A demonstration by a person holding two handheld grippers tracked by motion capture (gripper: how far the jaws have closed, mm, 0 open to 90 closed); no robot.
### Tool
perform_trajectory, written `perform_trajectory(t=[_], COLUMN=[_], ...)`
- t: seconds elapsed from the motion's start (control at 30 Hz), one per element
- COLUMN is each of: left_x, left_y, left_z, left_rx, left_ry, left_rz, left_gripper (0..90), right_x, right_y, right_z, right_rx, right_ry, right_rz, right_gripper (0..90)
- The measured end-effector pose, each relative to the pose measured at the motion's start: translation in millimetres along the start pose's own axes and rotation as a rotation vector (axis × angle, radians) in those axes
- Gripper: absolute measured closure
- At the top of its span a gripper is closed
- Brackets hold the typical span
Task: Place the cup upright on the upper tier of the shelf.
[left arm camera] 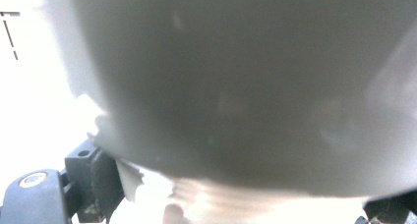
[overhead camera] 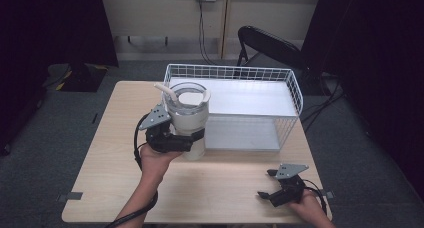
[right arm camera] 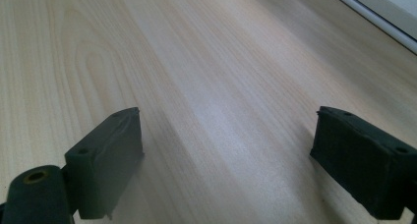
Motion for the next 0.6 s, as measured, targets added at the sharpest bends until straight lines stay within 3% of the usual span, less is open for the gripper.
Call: perform_trajectory(t=[0.6], left_x=[-4.3], left_y=[30.0], left_z=[-2.4], left_rx=[0.000], left_ry=[0.012], left_rz=[-0.012], left_gripper=[10.3], right_x=[0.0], right_y=[0.0], right_z=[0.0], right_rx=[0.000], right_ry=[0.000], right_rz=[0.000], right_gripper=[11.1])
Point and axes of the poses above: each handheld gripper's, and its own axes: z roughly backward along the jaws, y roughly out of its top, x roughly to its right, the point moved 5 cm from there along -z, roughly forward along the jaws, and after that the axes turned 4 degrees about x, right-handed, at the moved point
